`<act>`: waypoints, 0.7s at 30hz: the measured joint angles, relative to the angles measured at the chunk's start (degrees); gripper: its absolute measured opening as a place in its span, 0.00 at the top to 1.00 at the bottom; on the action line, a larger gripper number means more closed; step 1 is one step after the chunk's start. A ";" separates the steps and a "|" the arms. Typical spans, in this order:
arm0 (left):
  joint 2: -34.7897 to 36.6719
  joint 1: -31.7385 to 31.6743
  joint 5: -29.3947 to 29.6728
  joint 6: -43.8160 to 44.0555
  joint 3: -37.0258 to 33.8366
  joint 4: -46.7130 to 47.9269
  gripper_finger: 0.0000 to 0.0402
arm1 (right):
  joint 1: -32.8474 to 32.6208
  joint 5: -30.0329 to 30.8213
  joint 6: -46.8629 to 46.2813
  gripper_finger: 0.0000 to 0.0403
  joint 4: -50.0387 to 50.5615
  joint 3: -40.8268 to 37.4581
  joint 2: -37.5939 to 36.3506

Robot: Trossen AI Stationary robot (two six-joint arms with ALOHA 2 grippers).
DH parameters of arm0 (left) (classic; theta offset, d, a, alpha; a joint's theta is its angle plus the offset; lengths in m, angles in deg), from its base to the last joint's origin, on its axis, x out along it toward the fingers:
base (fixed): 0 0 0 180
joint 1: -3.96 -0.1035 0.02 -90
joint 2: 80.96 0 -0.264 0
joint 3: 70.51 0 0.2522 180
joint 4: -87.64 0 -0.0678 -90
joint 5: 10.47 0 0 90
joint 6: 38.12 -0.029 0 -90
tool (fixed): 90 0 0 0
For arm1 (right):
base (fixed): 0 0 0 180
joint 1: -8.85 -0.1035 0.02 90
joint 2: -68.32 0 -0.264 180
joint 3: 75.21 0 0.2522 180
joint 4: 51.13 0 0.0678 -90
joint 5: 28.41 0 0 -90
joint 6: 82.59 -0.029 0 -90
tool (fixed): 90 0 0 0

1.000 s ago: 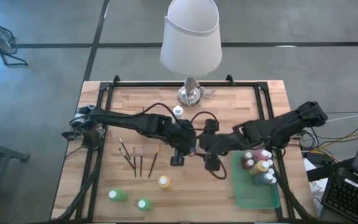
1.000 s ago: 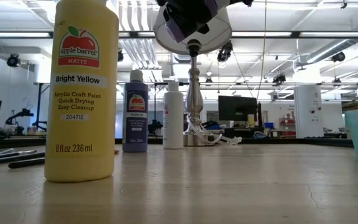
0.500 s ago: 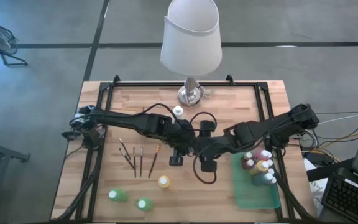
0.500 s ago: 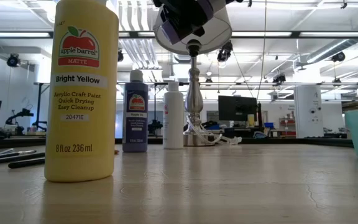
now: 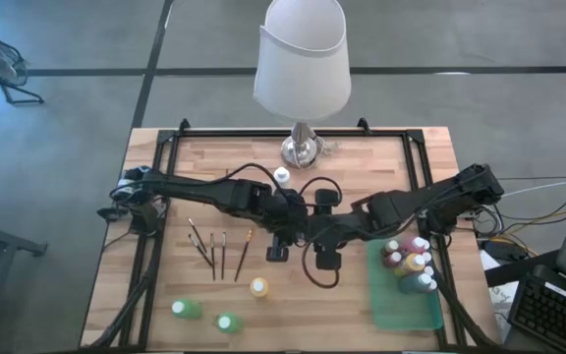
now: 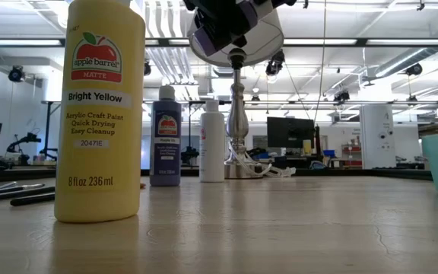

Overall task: Pick & Place Paint Supplies
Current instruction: Put the purple paint bottle into the green bin

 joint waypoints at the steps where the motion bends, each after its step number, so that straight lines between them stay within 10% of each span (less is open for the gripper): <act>1: 0.00 0.00 0.00 0.01 0.00 0.00 0.68 | 0.00 0.00 0.02 0.52 0.00 0.00 0.00; 21: 0.00 -0.04 0.04 0.03 -0.02 -1.29 0.68 | 0.52 -2.36 0.31 0.72 -0.13 -0.11 0.00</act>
